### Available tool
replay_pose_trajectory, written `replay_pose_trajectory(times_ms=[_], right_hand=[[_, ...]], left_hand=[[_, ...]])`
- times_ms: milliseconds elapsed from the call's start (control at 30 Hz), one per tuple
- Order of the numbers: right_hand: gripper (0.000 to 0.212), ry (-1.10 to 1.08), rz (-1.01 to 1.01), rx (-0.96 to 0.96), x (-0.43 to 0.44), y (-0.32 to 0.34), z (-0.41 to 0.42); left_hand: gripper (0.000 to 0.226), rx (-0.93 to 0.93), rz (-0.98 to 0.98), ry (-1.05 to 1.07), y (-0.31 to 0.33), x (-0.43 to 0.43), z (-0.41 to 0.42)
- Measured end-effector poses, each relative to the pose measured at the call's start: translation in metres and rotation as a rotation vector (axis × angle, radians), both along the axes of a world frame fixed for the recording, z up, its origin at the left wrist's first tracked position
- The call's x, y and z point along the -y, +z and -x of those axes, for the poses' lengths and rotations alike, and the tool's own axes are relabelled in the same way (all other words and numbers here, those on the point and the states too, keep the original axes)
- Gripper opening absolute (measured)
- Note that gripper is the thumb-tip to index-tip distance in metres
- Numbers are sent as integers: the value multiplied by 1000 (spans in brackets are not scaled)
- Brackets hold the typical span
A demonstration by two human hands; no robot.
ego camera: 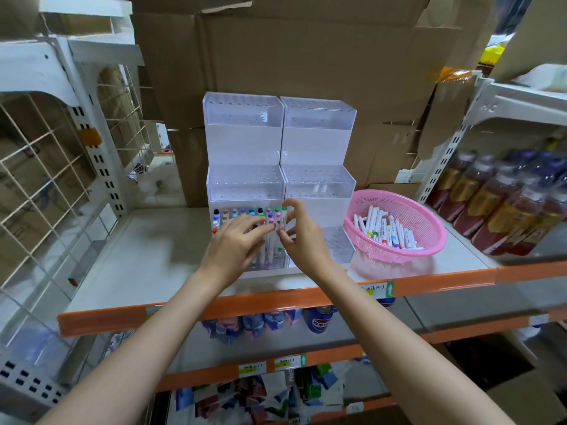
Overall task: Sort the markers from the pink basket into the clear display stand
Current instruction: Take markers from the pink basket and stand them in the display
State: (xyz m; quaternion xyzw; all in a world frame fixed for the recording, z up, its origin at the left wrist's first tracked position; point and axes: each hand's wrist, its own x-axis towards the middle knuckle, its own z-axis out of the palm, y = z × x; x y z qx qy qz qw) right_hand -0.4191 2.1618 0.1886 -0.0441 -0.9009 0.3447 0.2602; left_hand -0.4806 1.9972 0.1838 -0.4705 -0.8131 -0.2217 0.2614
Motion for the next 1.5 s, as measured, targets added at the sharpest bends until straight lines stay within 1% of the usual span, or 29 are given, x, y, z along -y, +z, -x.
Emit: replay_pose_trajectory(times_ms=[100, 333, 500, 700, 867, 967, 1167, 1300, 1367, 1433, 1500], right_hand=[[50, -13, 14, -8, 1, -3, -2], [47, -5, -15, -13, 6, -3, -4], [41, -17, -80, 73, 5, -7, -4], [39, -40, -136, 154, 5, -14, -7], [28, -51, -222, 115, 5, -13, -9], [23, -65, -223, 85, 5, -13, -9], [23, -72, -229, 99, 4, -11, -6], [32, -44, -228, 85, -3, -5, -13], [33, -51, -235, 58, -12, -2, -19], [35, -75, -277, 42, -25, 1, -24], [36, -96, -323, 49, -39, 4, -26]], left_hand=[[41, 18, 3, -7, 2, 2, -2], [37, 40, -14, -21, 7, 4, -1], [40, 23, -6, -8, 4, 10, 1], [49, -5, 41, 8, 3, 10, 1], [51, -4, 71, 19, 3, 9, 1], [51, 3, 86, 25, 4, 9, 0], [51, 12, 82, 42, 4, 7, -2], [35, -20, 49, 92, 4, 0, -3], [31, -35, 23, 121, 6, -9, -4], [33, -39, 36, 133, 10, -22, -6], [42, -26, 88, 149, 15, -35, -8]])
